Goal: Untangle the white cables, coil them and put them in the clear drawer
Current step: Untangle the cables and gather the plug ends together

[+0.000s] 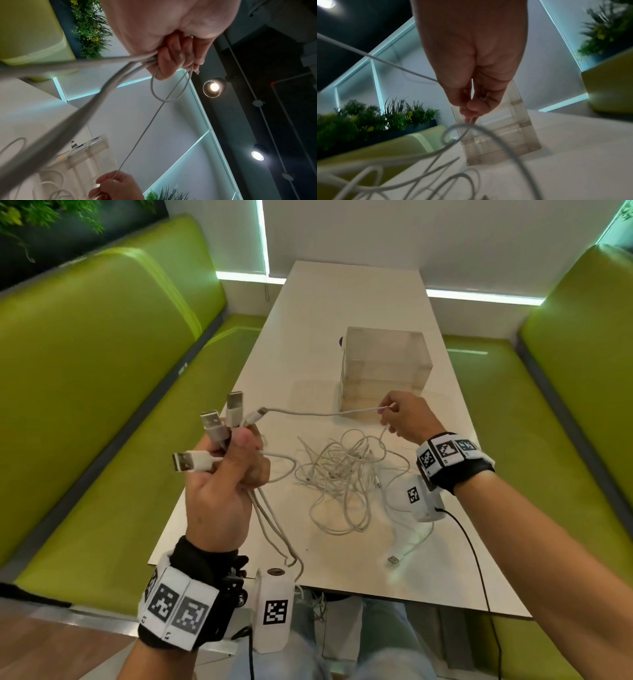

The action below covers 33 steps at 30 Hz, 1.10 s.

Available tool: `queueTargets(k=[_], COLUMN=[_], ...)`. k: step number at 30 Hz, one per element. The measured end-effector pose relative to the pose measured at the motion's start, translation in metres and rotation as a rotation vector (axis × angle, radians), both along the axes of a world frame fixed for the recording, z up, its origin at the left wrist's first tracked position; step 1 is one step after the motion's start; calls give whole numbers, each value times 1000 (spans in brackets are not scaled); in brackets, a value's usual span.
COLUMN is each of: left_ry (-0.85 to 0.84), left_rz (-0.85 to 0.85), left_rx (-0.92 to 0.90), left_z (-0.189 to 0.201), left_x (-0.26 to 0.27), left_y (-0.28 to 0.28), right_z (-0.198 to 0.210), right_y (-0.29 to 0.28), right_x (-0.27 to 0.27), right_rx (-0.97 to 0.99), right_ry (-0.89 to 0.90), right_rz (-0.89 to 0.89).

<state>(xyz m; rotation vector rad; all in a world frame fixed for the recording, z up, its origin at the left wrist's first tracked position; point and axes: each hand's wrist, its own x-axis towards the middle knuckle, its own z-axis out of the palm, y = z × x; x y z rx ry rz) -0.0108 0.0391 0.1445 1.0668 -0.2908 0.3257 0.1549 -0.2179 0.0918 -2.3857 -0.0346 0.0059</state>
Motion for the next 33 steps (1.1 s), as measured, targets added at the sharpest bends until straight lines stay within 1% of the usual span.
queueTargets(k=[3,5,6,9,10,11,14,16,18,20,21,23,25,27,28,29,31,33], left_ry=[-4,4,9,68,98,123,193,244,283,314,318,316,350,373,377,376,373,385], left_rz=[23,51,64,92,101,104,127,140,128,129,125,86,39,1,-15,-18,22,63], left_rx=[-30,-49,-52,-13,10,28,8,4,82,221,294,404,466,504,501,495,500,522], left_z=[4,5,4,1,0,-2,-7,-9,-10,-13,-13,-16,-20,-25,-27,-29,-32,-33], left_x=[1,2,3,5,7,8,12,15,18,23,26,34,43,51,55,57,58,58], left_y=[4,5,5,0,-3,-5,-8,-9,-15,-28,-36,-56,-74,-86,-90,-92,-91,-86], right_z=[-1,-1,-1,7,11,15,30,39,47,51,53,56,59,60,60,59,59,60], right_y=[-10,-15,-16,-14,-12,-12,-16,-20,-20,-11,-5,11,25,37,40,43,44,43], right_x=[0,2,3,6,7,7,6,3,-4,-12,-16,-26,-34,-38,-40,-41,-43,-43], right_rx=[-51,-15,58,435,503,512,398,393,352,255,185,-32,-260,-418,-445,-425,-316,-252], right_ry=[56,86,93,111,100,84,20,6,0,-17,-35,-141,-249,-292,-304,-312,-316,-318], right_rz=[-10,-38,-58,-110,-122,-128,-111,-60,21,90,118,195,293,346,356,362,369,376])
